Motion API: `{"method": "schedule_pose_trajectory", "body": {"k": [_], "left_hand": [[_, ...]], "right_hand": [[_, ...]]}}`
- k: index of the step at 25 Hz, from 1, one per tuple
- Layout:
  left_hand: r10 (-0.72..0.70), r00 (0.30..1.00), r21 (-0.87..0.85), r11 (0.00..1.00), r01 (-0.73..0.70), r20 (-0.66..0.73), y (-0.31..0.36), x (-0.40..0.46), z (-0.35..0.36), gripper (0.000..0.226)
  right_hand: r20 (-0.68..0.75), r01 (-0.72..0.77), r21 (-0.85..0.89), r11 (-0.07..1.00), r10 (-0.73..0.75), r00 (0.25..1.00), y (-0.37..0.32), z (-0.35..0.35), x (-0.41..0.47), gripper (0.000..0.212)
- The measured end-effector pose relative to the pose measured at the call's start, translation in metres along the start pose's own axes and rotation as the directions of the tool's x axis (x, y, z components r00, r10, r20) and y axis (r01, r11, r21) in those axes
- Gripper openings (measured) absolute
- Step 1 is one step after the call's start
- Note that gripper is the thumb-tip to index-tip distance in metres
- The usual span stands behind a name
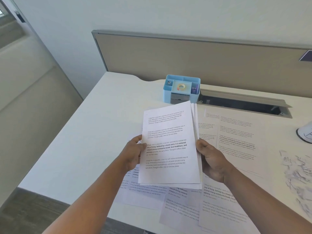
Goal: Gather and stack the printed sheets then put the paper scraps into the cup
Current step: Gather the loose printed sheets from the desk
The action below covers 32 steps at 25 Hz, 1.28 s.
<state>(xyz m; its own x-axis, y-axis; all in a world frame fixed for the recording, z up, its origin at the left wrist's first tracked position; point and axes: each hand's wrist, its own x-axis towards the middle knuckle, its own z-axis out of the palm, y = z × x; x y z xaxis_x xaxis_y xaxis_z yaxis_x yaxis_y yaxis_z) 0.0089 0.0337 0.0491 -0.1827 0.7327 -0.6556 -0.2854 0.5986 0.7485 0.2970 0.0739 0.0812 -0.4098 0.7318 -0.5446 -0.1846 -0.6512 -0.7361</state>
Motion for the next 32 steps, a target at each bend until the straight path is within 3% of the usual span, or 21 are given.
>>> {"method": "schedule_pose_trajectory", "body": {"k": [6, 8, 11, 15, 21, 23, 27, 32], "left_hand": [[0.051, 0.997, -0.042, 0.998, -0.049, 0.05, -0.01, 0.002, 0.007, 0.043], [0.065, 0.996, -0.055, 0.997, -0.062, 0.066, -0.014, 0.004, 0.011, 0.044], [0.042, 0.997, -0.094, 0.995, -0.036, 0.068, -0.018, 0.003, 0.019, 0.041], [-0.015, 0.989, -0.196, 0.98, 0.044, 0.146, -0.021, -0.005, 0.026, 0.029], [-0.013, 0.97, -0.292, 0.953, 0.086, 0.243, -0.025, -0.003, 0.029, 0.035], [-0.003, 0.967, -0.292, 0.953, 0.08, 0.256, -0.024, -0.003, 0.029, 0.035], [-0.013, 0.975, -0.271, 0.96, 0.075, 0.223, -0.024, 0.001, 0.027, 0.038], [-0.061, 0.988, -0.249, 0.964, 0.095, 0.139, -0.021, 0.007, 0.032, 0.032]], "right_hand": [[0.075, -0.052, -0.075, 0.996, 0.057, 0.996, 0.0, -0.003, 0.001, 0.049], [0.045, -0.013, -0.16, 0.987, 0.02, 0.999, 0.003, -0.003, 0.003, 0.037], [-0.031, -0.003, -0.252, 0.968, -0.004, 1.0, 0.007, -0.003, 0.004, 0.042], [0.007, 0.039, -0.206, 0.978, -0.038, 0.999, -0.002, 0.001, 0.0, 0.044], [0.071, 0.036, -0.062, 0.997, -0.031, 0.997, -0.018, 0.003, -0.003, 0.045], [0.078, 0.027, -0.105, 0.994, -0.018, 0.997, -0.019, 0.001, -0.002, 0.049], [0.068, -0.008, -0.172, 0.985, 0.02, 0.997, -0.018, 0.004, 0.0, 0.058], [0.127, -0.037, -0.003, 0.999, 0.037, 0.991, -0.017, -0.005, 0.0, 0.048]]}}
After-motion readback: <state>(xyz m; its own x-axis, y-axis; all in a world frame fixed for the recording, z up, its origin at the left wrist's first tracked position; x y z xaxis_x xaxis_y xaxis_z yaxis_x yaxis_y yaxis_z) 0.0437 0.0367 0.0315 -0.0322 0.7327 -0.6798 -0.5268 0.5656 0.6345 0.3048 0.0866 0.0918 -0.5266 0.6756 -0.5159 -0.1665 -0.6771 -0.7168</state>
